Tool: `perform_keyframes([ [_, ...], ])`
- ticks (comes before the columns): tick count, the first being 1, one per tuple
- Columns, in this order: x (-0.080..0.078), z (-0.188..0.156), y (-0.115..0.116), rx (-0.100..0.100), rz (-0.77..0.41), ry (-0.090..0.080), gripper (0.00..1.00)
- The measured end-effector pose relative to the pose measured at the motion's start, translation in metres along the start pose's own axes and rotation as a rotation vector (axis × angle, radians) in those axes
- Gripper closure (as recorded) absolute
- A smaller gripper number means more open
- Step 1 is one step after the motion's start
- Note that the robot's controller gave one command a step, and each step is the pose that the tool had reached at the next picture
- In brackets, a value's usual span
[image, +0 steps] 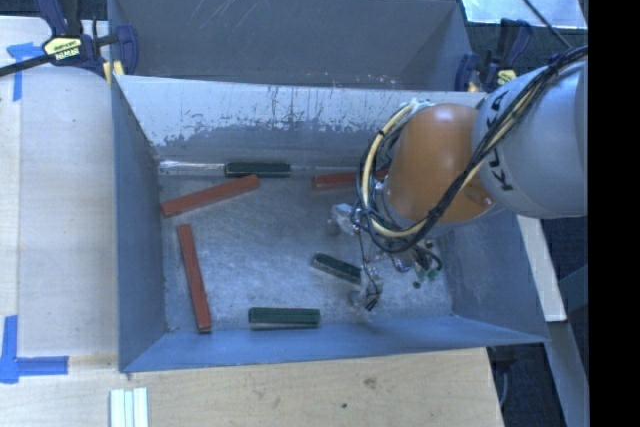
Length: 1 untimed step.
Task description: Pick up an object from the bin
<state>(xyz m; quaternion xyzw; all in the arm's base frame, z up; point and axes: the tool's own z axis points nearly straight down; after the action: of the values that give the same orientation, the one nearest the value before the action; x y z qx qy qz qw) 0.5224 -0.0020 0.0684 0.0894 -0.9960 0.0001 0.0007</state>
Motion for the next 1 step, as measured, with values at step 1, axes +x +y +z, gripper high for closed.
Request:
perform_keyframes([
  [1,-0.0008,-0.0011,0.0004,0.000,-0.001,-0.002,1.00],
])
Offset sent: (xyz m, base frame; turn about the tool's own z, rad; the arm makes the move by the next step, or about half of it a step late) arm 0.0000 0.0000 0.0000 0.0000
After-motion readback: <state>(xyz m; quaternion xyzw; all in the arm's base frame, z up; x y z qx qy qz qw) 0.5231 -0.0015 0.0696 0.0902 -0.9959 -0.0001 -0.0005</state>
